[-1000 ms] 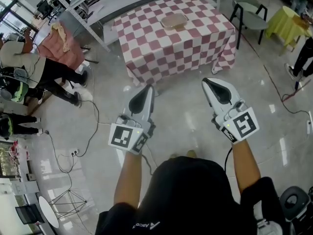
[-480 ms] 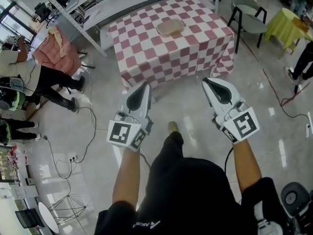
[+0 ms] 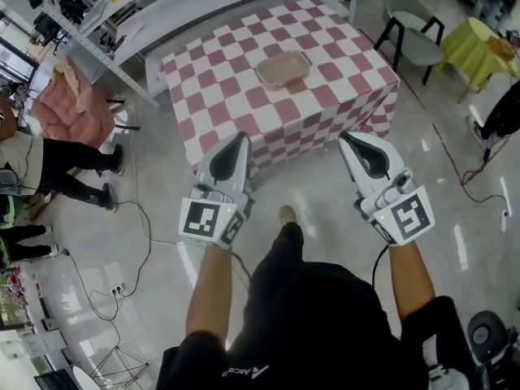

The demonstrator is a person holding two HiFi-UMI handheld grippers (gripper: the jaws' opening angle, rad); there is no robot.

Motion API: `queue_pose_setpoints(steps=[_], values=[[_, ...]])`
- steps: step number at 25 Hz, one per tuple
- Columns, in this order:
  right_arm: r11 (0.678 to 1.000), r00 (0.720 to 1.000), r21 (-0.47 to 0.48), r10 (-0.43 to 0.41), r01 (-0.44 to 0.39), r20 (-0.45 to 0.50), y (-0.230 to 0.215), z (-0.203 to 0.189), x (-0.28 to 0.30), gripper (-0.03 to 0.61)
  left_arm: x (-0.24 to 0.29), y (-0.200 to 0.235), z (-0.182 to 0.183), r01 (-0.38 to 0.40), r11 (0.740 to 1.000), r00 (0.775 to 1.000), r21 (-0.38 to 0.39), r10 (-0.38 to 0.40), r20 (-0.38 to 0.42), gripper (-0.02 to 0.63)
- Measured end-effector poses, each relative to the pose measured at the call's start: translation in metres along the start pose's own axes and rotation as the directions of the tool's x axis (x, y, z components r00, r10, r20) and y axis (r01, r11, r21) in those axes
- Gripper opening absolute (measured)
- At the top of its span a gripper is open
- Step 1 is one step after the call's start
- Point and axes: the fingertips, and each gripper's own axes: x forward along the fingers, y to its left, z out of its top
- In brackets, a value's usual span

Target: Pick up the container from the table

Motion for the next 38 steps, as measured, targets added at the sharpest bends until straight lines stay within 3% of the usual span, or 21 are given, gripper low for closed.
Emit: queue_pose_setpoints(steps=[7,12,16,18,21,25,30,38], values=[[1.000,1.000,-0.006,-0.022,0.022,-0.002,-0.064,-0.018,0.113,0.003,0.102,0.091,-0.035,0.031,0.999,0.997,-0.030,-0.033,-0.067,0.011],[1.000,1.000,-0.022,-0.015,0.015,-0.025,-0.086,-0.034,0.165,0.003,0.152,0.139,-0.076,0.029,0.991,0.989,-0.132,-0.048,-0.141,0.012],[1.000,0.998,-0.004,-0.028,0.028,-0.060,-0.104,-0.044,0.186,0.003,0.184,0.156,-0.109,0.019,0.961,0.973,-0.274,-0.081,-0.218,0.020],[1.000,0.997,-0.003,-0.028,0.028,-0.066,-0.112,-0.048,0.193,0.003,0.197,0.162,-0.126,0.007,0.941,0.961,-0.340,-0.099,-0.256,0.084],[1.000,0.998,0.000,-0.015,0.015,-0.068,-0.124,-0.052,0.202,0.003,0.216,0.170,-0.148,-0.028,0.902,0.944,-0.430,-0.118,-0.309,0.117],[1.000,0.998,0.006,0.015,-0.014,-0.062,-0.142,-0.054,0.212,0.003,0.239,0.182,-0.177,-0.108,0.827,0.921,-0.552,-0.127,-0.369,0.146],[0.999,0.997,-0.004,0.047,-0.047,-0.057,-0.162,-0.062,0.216,0.003,0.258,0.183,-0.213,-0.193,0.645,0.901,-0.739,-0.182,-0.394,0.158],[0.998,0.997,0.022,0.056,-0.054,-0.062,-0.186,-0.077,0.220,0.003,0.271,0.176,-0.252,-0.300,0.458,0.857,-0.837,-0.256,-0.447,0.163]])
